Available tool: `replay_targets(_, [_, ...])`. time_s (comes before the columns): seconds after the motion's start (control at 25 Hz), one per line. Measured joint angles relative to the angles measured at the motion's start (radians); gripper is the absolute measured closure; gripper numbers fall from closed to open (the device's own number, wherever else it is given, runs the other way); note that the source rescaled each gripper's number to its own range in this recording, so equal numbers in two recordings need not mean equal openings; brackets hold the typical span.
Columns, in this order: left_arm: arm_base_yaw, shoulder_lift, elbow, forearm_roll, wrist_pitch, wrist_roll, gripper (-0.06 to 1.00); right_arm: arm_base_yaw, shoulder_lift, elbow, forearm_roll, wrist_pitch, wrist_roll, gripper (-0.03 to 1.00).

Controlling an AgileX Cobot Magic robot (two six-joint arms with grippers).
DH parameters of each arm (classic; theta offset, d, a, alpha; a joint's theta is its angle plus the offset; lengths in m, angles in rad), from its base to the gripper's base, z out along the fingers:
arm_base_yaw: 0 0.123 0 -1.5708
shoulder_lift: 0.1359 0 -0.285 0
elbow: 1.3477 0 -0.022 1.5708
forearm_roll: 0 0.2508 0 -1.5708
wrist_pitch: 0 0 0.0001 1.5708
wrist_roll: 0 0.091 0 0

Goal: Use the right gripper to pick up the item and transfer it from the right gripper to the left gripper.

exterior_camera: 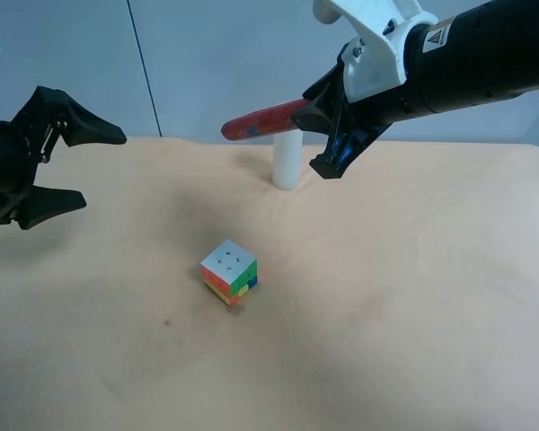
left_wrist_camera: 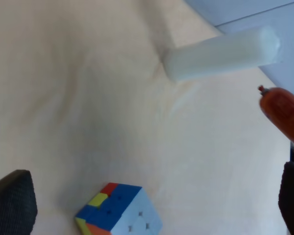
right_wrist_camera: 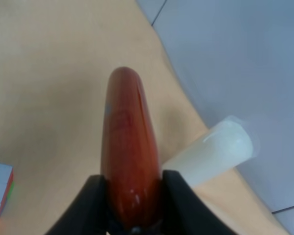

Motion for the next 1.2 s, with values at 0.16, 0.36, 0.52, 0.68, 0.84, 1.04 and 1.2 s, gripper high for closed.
replay_targets(0.16, [0.000,0.087,0.000,-0.177,0.060,0.160,-0.06,0.000,0.000,0.000,0.000,0.000,0.000,0.96])
replay_targets(0.36, [0.000,0.144,-0.021,-0.247,0.136,0.253,-0.06,0.000,0.000,0.000,0.000,0.000,0.000,0.96])
replay_targets(0.52, [0.000,0.148,-0.031,-0.256,0.169,0.261,-0.06,0.000,0.000,0.000,0.000,0.000,0.000,0.96])
replay_targets(0.68, [0.000,0.148,-0.034,-0.256,0.238,0.271,-0.06,0.000,0.000,0.000,0.000,0.000,0.000,0.96])
replay_targets(0.84, [-0.031,0.148,-0.041,-0.256,0.299,0.282,-0.06,0.000,0.000,0.000,0.000,0.000,0.000,0.96])
replay_targets(1.04, [-0.112,0.153,-0.097,-0.258,0.312,0.285,-0.06,0.000,0.000,0.000,0.000,0.000,0.000,0.96])
replay_targets(1.2, [-0.171,0.156,-0.129,-0.258,0.238,0.288,-0.06,0.000,0.000,0.000,0.000,0.000,0.000,0.96])
